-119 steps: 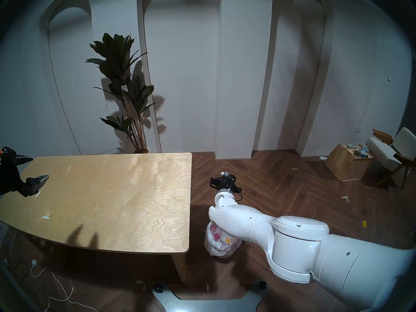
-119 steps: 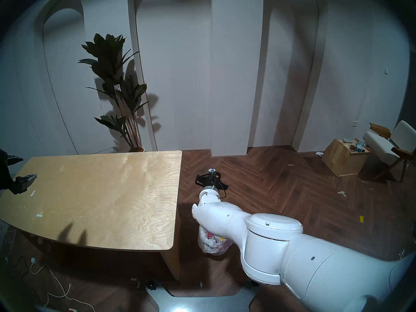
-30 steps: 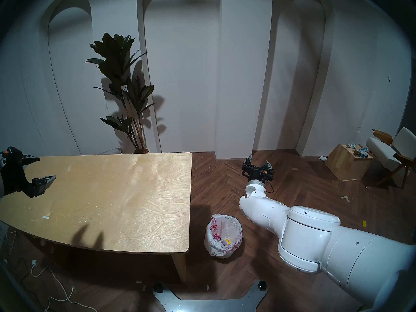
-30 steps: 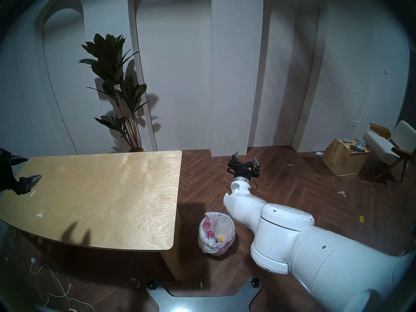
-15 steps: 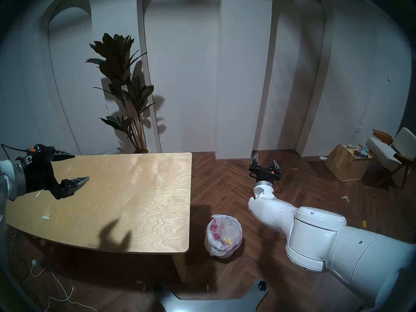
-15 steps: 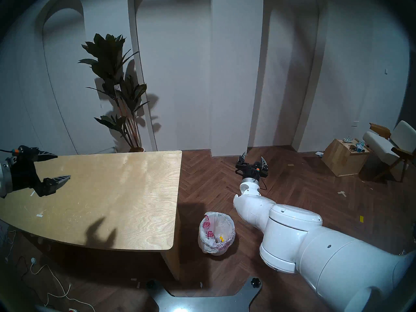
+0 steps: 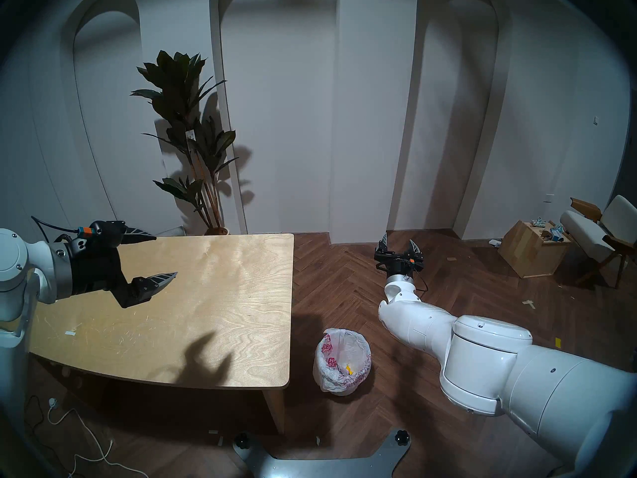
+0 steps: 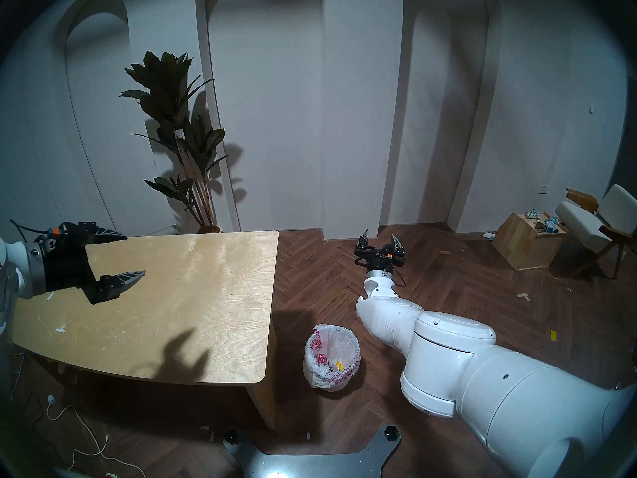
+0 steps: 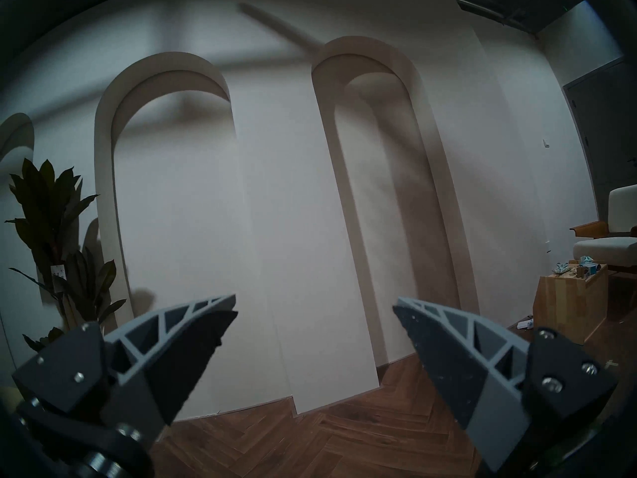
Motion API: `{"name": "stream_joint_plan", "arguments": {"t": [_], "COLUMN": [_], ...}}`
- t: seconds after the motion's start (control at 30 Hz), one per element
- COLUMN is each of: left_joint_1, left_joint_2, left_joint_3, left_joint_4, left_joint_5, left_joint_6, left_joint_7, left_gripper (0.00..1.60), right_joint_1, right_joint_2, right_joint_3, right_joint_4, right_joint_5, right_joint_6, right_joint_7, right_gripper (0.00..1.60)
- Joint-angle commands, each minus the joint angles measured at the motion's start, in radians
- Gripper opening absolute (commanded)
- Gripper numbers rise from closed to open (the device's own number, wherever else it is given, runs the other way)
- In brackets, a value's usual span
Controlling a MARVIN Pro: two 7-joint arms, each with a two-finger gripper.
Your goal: Put the trash into the trash bin on the ground
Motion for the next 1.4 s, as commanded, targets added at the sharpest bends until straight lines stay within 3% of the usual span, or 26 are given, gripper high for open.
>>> {"name": "stream_joint_plan", "arguments": {"t": [0.0,0.43,1.37], "left_joint_1": [-0.048,-0.097,-0.179], "left_joint_2": [0.027,0.047,0.062], "left_joint_3": [0.035,0.119,0.259], "left_joint_4": [-0.005,0.011,0.134], "left_joint_5": [0.005,0.011,0.067], "left_joint_6": [-0.006,-0.014,-0.023], "left_joint_7": [0.038,0.100,0.211], "left_gripper": [1.60,1.60,1.60], "right_joint_1": [0.011,0.004,-0.028], "right_joint_2": [0.012,0.047,0.001], "right_joint_3": [-0.001,-0.001,-0.004], "right_joint_4": [-0.013,-0.035,-0.170], "right_joint_5": [-0.005,-0.012,-0.037], "right_joint_6": [-0.011,-0.011,-0.011], "right_joint_7": [0.021,0.058,0.146], "right_gripper": [1.60,1.60,1.60]}}
